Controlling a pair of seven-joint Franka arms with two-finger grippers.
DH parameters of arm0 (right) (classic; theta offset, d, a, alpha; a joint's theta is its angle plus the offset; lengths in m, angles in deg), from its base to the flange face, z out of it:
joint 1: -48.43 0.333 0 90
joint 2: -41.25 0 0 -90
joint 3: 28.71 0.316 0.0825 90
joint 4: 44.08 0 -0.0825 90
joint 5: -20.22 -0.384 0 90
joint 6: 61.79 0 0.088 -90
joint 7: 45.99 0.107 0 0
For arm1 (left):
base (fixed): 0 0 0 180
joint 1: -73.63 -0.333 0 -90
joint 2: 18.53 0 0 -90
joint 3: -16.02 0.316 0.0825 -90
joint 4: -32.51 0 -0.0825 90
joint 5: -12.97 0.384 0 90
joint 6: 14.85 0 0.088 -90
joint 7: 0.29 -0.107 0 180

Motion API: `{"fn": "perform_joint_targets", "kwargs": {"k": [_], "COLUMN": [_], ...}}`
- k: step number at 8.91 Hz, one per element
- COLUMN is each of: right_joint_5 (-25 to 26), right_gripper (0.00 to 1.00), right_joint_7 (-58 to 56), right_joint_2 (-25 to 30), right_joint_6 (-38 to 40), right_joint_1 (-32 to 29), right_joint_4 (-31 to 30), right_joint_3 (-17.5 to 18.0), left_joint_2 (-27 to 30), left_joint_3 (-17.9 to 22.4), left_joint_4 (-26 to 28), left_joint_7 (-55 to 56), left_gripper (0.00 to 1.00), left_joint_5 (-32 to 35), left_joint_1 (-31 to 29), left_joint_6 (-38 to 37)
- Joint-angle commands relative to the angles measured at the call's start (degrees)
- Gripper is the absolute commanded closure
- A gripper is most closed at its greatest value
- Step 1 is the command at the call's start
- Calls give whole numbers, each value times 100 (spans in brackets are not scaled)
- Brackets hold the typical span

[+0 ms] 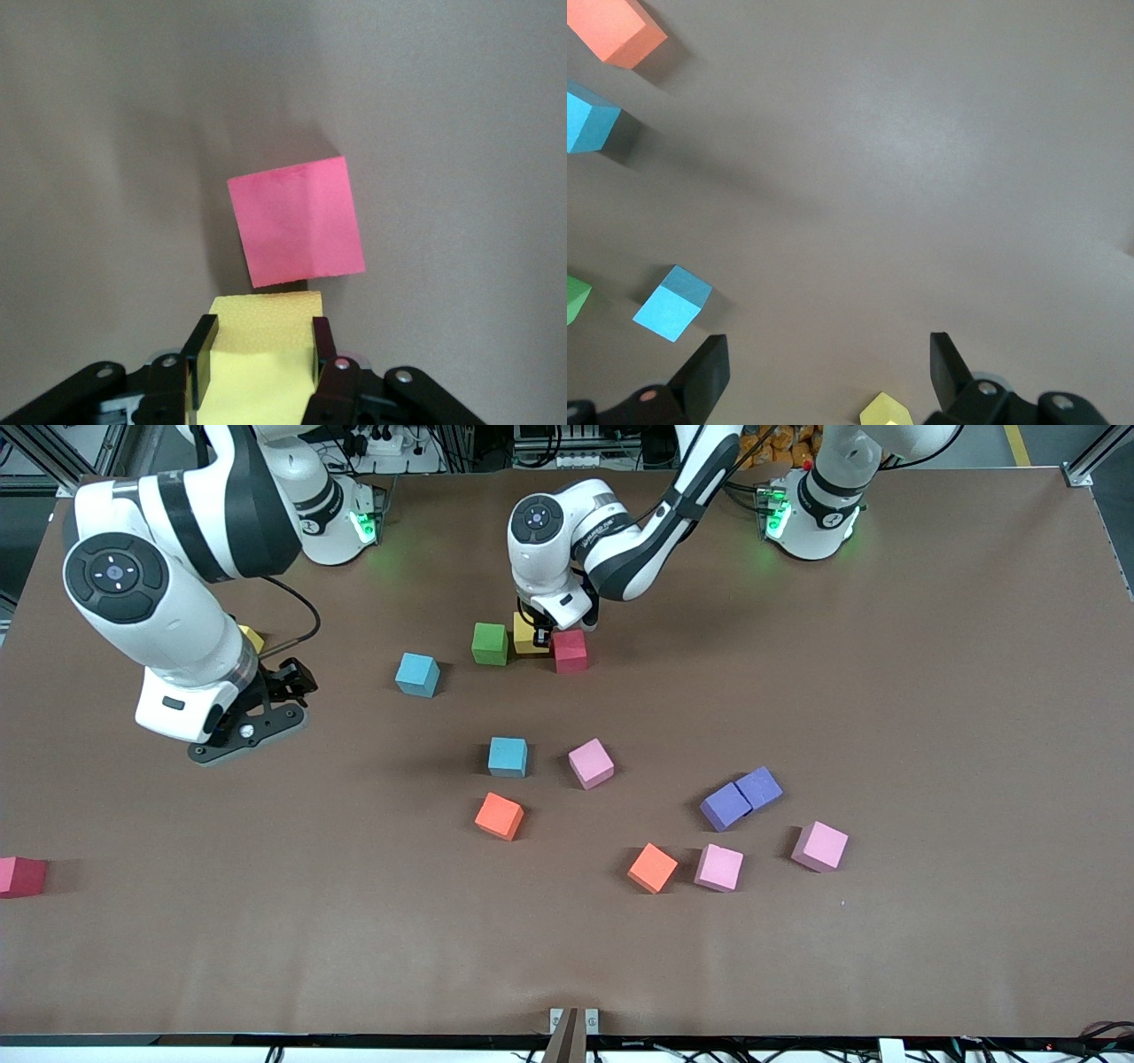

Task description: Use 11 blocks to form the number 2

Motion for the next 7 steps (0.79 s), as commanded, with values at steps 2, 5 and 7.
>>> {"fn": "perform_joint_targets", "kwargs": {"k": [2, 5, 7], "right_joint_5": [-107, -107, -107], "right_gripper": [0, 0, 0], "right_joint_7": [23, 23, 23], "right_joint_2": [12, 21, 21], "right_joint_6": [70, 70, 70], "right_joint_1": [-102, -102, -102], "right_joint_4": [88, 88, 88], "right_joint_3": [69, 78, 78], "left_joint_2": [-402, -358, -253], "left_joint_3": [-22, -13, -22], "left_joint_4": [-132, -193, -229], "left_joint_7": [-270, -270, -269], "left_gripper": [100, 100, 100], "left_joint_5": [480, 480, 480], "left_joint_1": [53, 27, 18], "left_joint_6": [620, 619, 489]}}
